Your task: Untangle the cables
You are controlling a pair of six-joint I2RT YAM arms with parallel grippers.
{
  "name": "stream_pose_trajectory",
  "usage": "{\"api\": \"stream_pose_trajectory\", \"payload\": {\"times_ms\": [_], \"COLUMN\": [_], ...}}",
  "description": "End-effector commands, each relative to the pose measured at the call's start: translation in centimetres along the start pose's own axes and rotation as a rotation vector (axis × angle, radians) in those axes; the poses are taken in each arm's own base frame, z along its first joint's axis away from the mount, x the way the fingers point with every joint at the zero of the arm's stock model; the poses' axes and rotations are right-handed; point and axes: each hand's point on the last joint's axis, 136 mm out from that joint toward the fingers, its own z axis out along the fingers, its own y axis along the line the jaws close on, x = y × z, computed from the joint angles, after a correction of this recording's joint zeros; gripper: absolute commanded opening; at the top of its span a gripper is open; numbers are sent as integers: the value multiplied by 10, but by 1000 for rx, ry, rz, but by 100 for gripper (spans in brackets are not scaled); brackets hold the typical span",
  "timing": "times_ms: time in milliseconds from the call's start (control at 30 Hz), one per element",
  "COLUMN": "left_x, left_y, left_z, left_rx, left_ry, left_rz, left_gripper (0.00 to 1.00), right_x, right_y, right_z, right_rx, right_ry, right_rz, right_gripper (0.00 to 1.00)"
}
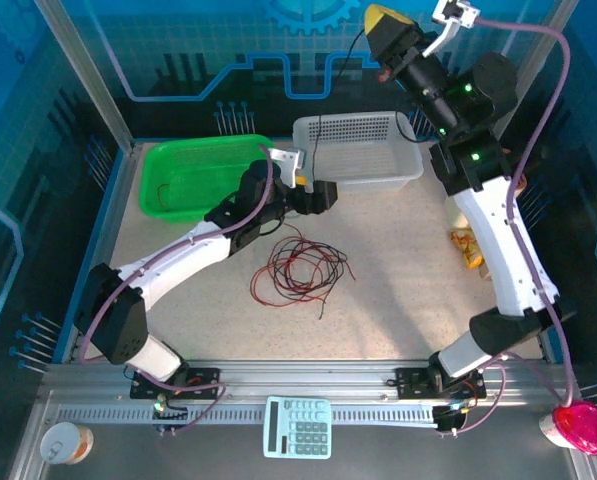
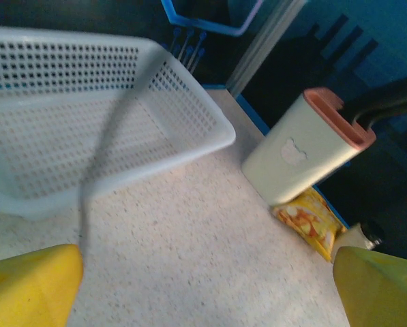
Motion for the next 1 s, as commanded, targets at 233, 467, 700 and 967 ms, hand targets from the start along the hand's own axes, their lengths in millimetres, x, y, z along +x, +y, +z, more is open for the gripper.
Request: {"api": "stream_pose_trajectory", "payload": {"times_ms": [233, 467, 700, 967], "left_x": [-51, -48, -66, -90], "left_y": [13, -24, -45, -56], "left_z": [-1, -5, -7, -3], "left_rx": [-86, 126, 220, 244], "left_ry": [-160, -148, -176, -222], "left_rz": [66, 109, 119, 127], "left_gripper": [94, 91, 75, 30], "right_x": [28, 38, 41, 24], "right_y": [23, 24, 24, 21], "right_z": [-10, -12, -8, -14], "right_rx": [-78, -87, -107, -101], "right_ry": [104, 147, 178, 149], "right_rz": [29, 51, 87, 93], "right_gripper": [0, 0, 0, 0]}}
